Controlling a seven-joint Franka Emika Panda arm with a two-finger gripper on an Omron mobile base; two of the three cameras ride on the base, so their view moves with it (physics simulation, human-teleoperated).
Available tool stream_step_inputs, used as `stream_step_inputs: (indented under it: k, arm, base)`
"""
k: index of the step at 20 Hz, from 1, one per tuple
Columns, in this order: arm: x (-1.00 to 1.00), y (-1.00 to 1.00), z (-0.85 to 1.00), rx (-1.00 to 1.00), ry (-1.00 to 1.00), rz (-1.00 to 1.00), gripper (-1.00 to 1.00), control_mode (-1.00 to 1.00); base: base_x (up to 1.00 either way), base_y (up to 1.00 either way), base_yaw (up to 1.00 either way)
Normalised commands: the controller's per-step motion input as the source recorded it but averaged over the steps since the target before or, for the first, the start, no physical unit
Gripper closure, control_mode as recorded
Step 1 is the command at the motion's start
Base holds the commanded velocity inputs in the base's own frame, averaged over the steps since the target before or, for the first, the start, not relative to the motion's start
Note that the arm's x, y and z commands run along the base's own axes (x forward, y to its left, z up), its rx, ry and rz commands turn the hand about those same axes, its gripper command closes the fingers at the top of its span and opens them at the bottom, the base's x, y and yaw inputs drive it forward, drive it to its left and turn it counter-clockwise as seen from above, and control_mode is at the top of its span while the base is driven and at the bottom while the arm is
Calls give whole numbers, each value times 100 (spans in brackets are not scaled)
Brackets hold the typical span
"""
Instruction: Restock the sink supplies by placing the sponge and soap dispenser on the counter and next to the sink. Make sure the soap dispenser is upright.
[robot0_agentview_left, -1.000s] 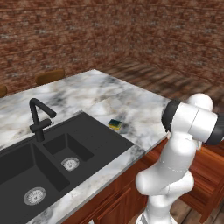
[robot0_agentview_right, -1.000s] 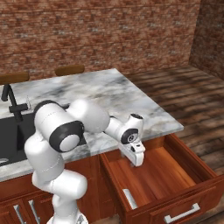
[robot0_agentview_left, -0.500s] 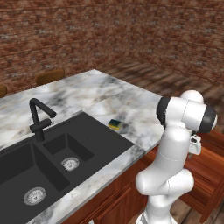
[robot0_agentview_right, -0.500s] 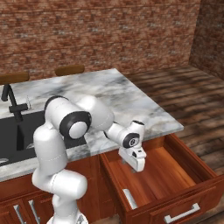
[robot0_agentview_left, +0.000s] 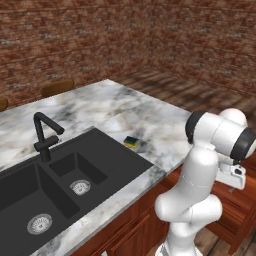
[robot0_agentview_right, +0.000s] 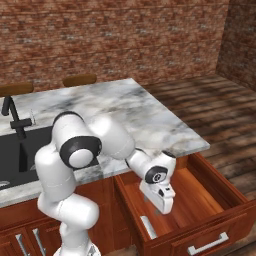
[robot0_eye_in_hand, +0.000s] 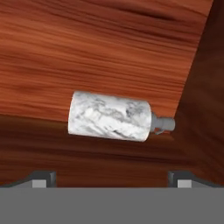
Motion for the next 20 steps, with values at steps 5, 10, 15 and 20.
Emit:
stream_step_inputs:
  k: [5,10,15,20]
  arm:
    - [-57,-13,-15,2,0,0,-100,-100]
    - [-23,-1,-23,0,1,1,-100,-100]
    - [-11,-7,-21,0,1,5,-100,-100]
    - [0,0,-8,0,0,9,-100,-100]
  base:
    - [0,0,0]
    - [0,0,0]
    - [0,0,0]
    - [0,0,0]
